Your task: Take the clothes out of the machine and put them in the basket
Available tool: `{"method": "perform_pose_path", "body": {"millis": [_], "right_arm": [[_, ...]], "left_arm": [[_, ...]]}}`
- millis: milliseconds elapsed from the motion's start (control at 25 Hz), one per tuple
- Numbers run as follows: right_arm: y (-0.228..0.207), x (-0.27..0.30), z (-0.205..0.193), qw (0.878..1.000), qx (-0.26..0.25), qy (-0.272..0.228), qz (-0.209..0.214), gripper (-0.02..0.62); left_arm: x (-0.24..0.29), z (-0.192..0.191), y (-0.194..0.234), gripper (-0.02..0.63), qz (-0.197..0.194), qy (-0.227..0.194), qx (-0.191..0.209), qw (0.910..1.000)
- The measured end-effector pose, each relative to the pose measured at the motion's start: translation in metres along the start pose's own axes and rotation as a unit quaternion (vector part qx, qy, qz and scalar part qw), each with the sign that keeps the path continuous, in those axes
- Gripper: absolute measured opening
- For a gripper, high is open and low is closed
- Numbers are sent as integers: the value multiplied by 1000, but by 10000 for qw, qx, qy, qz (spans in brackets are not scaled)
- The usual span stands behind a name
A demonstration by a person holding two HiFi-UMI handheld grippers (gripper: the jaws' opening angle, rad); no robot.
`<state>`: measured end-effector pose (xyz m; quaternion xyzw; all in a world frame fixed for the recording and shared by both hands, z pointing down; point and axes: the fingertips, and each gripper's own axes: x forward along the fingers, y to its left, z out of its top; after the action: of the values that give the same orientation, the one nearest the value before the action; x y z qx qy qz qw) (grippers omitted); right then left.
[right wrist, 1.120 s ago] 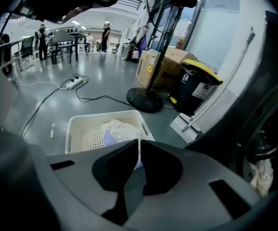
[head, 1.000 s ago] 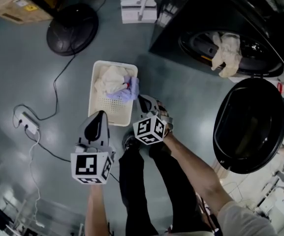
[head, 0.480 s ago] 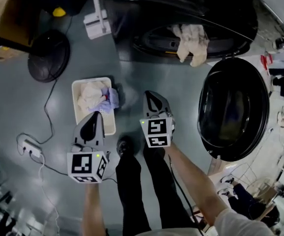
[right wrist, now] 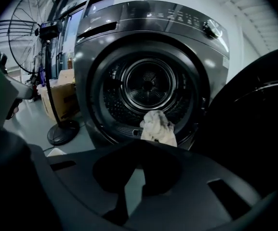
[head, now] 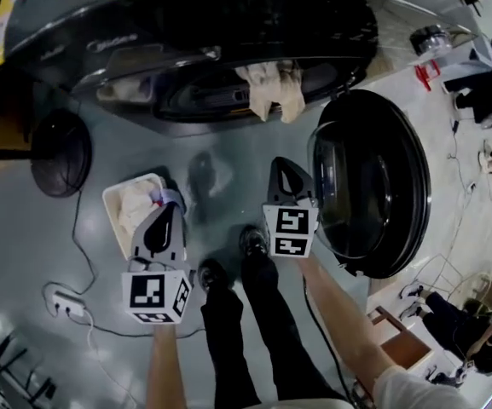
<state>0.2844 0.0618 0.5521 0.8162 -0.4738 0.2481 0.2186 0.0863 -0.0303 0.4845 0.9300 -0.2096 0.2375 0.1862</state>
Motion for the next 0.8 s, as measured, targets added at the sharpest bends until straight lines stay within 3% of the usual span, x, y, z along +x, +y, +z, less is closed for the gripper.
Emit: {"method": "perform_pose_path", "body": {"millis": [240, 400, 440, 480, 560, 800], "right_arm": [[-40, 7, -1, 9990, 330, 35, -294, 26], [-32, 27, -2, 9982, 590, 45, 75, 29], [-29, 34, -3, 9974, 669, 63, 244, 94], [-26, 42, -3, 9965, 732, 72, 400, 211], [-24, 60, -1, 9954, 772, 53, 573, 334], [-44, 109, 16, 9960, 849, -73, 262, 423]], "left_arm": [[31, 14, -27, 18, -285, 77, 180, 9994], [39, 12, -27, 18, -335, 157, 283, 9989], [40, 11, -27, 18, -339, 180, 284, 9989], [41, 9, -27, 18, -342, 210, 293, 9988], [42, 7, -25, 18, -342, 280, 326, 9985], [46, 7, -9, 18, -252, 266, 376, 9986]]}}
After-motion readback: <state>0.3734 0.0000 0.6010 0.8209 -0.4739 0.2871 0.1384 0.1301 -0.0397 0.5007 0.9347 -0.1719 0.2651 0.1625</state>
